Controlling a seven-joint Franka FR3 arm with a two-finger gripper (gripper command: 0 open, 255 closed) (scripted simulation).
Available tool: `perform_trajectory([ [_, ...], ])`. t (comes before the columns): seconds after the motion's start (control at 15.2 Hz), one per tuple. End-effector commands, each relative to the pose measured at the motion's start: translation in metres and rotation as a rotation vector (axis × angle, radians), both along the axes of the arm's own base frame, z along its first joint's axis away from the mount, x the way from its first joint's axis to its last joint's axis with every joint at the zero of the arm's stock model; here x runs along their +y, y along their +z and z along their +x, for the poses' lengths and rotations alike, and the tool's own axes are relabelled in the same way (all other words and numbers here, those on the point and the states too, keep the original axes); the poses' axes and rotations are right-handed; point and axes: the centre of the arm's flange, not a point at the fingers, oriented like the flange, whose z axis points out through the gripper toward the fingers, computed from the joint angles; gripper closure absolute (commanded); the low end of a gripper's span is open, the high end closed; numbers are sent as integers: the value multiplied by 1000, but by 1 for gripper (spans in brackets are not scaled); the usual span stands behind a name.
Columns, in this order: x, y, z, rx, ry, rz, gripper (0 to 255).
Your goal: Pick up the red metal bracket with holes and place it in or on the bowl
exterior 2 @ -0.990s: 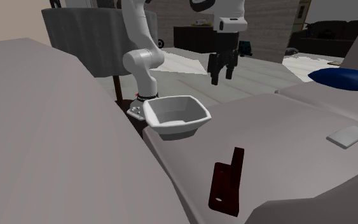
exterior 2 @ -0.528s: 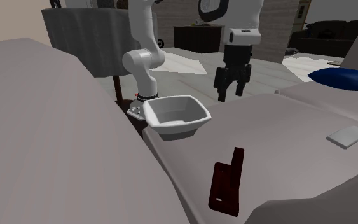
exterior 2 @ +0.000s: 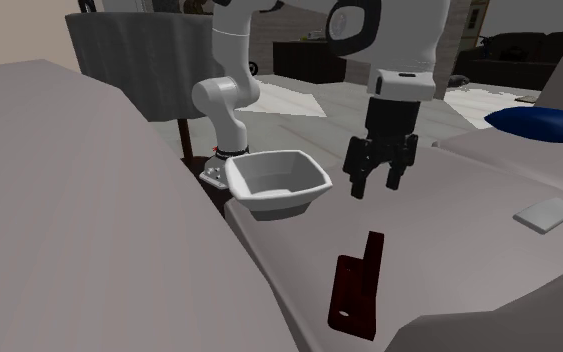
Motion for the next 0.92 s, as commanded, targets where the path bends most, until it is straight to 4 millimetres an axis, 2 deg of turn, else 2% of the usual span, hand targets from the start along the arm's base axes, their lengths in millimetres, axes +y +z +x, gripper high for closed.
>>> perform_trajectory([
  [0.0, -21, -8, 11, 0, -33, -19, 0],
  [0.13, -38, -14, 19, -1, -59, -33, 0],
  [0.59, -44, -50, 19, -1, -59, -33, 0],
  [0.86, -45, -53, 19, -1, -59, -33, 0],
])
